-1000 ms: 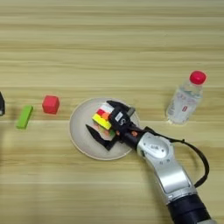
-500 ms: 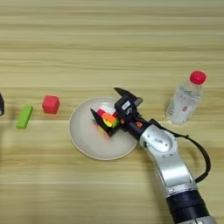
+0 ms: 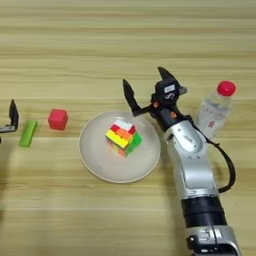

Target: Move the objects on the table

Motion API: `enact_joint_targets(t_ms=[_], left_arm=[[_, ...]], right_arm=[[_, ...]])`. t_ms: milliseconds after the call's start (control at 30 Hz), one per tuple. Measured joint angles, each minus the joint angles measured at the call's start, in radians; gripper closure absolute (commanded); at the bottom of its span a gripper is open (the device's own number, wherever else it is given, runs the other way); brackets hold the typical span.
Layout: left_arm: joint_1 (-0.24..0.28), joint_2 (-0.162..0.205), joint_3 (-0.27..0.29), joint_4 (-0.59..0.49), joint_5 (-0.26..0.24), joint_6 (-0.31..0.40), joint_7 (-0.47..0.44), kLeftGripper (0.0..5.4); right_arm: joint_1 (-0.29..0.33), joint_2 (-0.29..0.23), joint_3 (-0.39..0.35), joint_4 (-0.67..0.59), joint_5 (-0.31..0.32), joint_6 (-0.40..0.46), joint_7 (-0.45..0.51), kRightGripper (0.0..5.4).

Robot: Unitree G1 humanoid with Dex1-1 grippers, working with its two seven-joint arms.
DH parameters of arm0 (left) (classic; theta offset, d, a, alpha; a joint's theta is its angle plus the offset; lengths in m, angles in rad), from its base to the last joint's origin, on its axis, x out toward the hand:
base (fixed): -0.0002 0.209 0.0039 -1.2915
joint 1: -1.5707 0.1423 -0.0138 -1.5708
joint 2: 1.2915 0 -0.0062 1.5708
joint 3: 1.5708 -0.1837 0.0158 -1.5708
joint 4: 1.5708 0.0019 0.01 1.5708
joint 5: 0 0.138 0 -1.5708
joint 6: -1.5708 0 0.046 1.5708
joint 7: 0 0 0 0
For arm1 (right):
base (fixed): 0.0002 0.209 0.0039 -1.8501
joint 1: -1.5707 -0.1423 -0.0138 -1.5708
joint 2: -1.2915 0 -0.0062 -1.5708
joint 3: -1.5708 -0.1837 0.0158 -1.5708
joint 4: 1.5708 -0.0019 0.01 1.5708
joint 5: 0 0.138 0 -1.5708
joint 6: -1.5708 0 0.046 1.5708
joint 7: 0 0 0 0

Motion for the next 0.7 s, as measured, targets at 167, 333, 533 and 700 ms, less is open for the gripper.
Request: enact_joint_targets(t_ms=[167,333,533,700], left_arm=[[-0.001,0.000,-0.024,-0.013,0.000,0.002,-0.033,0.00],[-0.015,0.003,-0.058,-0.017,-0.002,0.020,-0.089,0.00],[-0.054,0.001,-0.104,0.048,0.000,0.039,-0.142,0.00],[-0.100,-0.001,-0.129,0.088,0.004,0.048,-0.160,0.00]], right_arm=[[-0.020,0.008,-0.004,0.042,-0.018,-0.022,-0.030,0.06],[-0.030,0.009,-0.006,0.075,-0.026,-0.043,-0.050,0.06],[-0.029,0.009,-0.006,0.088,-0.039,-0.046,-0.056,0.06],[-0.027,0.010,-0.006,0.088,-0.045,-0.047,-0.059,0.06]])
